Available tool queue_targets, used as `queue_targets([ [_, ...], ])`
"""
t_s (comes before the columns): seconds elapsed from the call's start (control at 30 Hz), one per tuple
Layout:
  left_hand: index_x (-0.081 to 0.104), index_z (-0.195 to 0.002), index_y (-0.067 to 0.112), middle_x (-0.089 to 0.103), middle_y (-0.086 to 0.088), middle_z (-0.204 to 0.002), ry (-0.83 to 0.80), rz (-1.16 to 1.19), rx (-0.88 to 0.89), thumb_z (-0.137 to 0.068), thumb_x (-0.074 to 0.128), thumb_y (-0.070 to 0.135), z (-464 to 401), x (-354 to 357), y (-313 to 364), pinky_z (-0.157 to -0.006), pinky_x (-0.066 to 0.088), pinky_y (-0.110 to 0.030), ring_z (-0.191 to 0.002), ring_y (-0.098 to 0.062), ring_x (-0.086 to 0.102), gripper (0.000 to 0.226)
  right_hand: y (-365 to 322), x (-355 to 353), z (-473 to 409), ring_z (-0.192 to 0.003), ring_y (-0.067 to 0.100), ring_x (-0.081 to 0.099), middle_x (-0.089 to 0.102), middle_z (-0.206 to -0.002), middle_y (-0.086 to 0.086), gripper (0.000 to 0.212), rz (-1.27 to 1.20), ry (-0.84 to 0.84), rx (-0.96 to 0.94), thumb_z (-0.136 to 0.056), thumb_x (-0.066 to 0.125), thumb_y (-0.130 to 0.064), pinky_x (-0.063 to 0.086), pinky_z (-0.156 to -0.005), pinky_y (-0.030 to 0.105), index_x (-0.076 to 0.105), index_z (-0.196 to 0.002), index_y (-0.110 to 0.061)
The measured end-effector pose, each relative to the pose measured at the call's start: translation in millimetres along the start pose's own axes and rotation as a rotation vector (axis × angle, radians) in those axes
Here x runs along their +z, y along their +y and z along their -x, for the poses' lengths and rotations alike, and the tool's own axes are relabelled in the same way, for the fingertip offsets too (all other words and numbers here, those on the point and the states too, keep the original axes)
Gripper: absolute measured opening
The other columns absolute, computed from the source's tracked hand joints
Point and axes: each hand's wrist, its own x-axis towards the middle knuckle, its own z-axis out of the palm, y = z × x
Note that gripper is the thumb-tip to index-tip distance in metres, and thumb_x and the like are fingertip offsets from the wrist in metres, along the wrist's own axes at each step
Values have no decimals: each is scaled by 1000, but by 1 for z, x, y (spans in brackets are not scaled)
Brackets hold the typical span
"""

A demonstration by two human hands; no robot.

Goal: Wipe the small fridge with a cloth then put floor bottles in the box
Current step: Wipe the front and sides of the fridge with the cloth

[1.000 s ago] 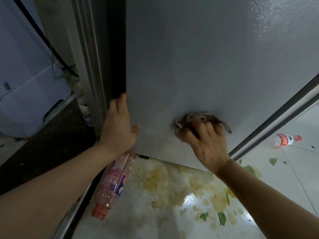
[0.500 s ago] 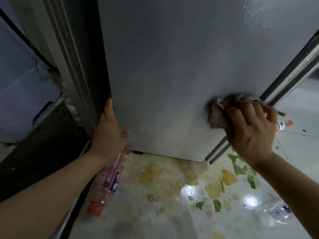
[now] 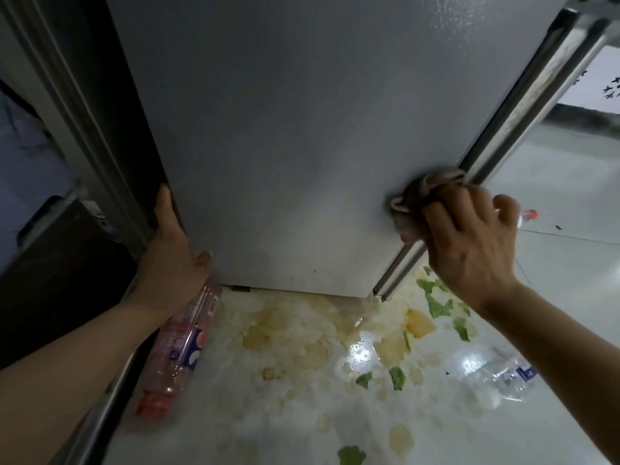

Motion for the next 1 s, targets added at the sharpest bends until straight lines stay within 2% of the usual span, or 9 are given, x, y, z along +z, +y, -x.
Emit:
queue_targets([
  [0.13,-13,-143,45,49,-4,-138,-38,20,-40,-76,72,8,4,5,-9,-97,45,-52,-117,-29,55,114,2,5,-6,-92,29,43,50,-106,11,13,-13,150,74,-85,67,-14,28,-71,37,60,-87,-3],
  [0.27,-14,-143,46,46,13,-133,-60,32,-31,-77,74,14,11,10,-19,-96,45,-43,-114,-19,56,115,-19,36,43,-84,29,43,63,-94,16,12,-47,-45,-83,-80,70,-8,27,-65,37,62,-86,-3],
  [0.33,-15,-143,46,46,9,-139,-68,34,-19,-77,74,14,12,12,-23,-95,44,-41,-115,-13,54,115,-30,53,62,-81,29,40,58,-90,15,3,-62,-104,-127,-85,58,-5,26,-64,36,60,-85,-4],
  [0.43,-17,-143,44,45,2,-142,-70,-2,-28,-78,73,12,12,16,-26,-98,44,-46,-120,-17,53,115,-48,71,84,-83,30,41,45,-97,13,19,-90,-225,-192,-87,46,-10,28,-66,39,64,-88,-3],
  [0.6,-14,-145,40,43,0,-145,-94,-42,-40,-79,70,11,15,17,-29,-98,45,-50,-121,-24,53,111,-67,72,90,-80,30,56,62,-93,11,23,-34,-391,-298,-86,50,-12,38,-63,37,71,-93,-5],
  [0.7,-13,-146,37,49,-9,-138,-140,-80,-71,-80,70,13,18,16,-31,-95,47,-52,-113,-33,58,109,-58,57,69,-76,29,52,57,-87,10,26,-161,-293,-106,-92,42,-18,29,-63,36,66,-89,-7],
  [0.8,-14,-146,36,51,-14,-136,-165,-109,-88,-82,70,17,20,17,-35,-95,47,-52,-113,-35,58,107,-46,49,43,-78,27,41,45,-94,10,11,-207,-84,109,-93,54,-18,24,-64,36,50,-89,-9],
  [0.9,-16,-145,37,49,-17,-138,-184,-92,-117,-83,68,14,20,20,-35,-97,45,-54,-117,-36,55,108,-57,54,42,-79,29,39,39,-100,14,13,-179,-7,119,-89,57,-8,29,-65,40,47,-97,-5],
  [1.0,-18,-144,39,48,-18,-138,-179,-78,-123,-84,67,14,19,23,-38,-94,47,-54,-117,-37,54,107,-76,70,53,-80,30,39,38,-101,16,16,-131,-20,13,-93,52,-12,36,-71,44,46,-106,-4],
])
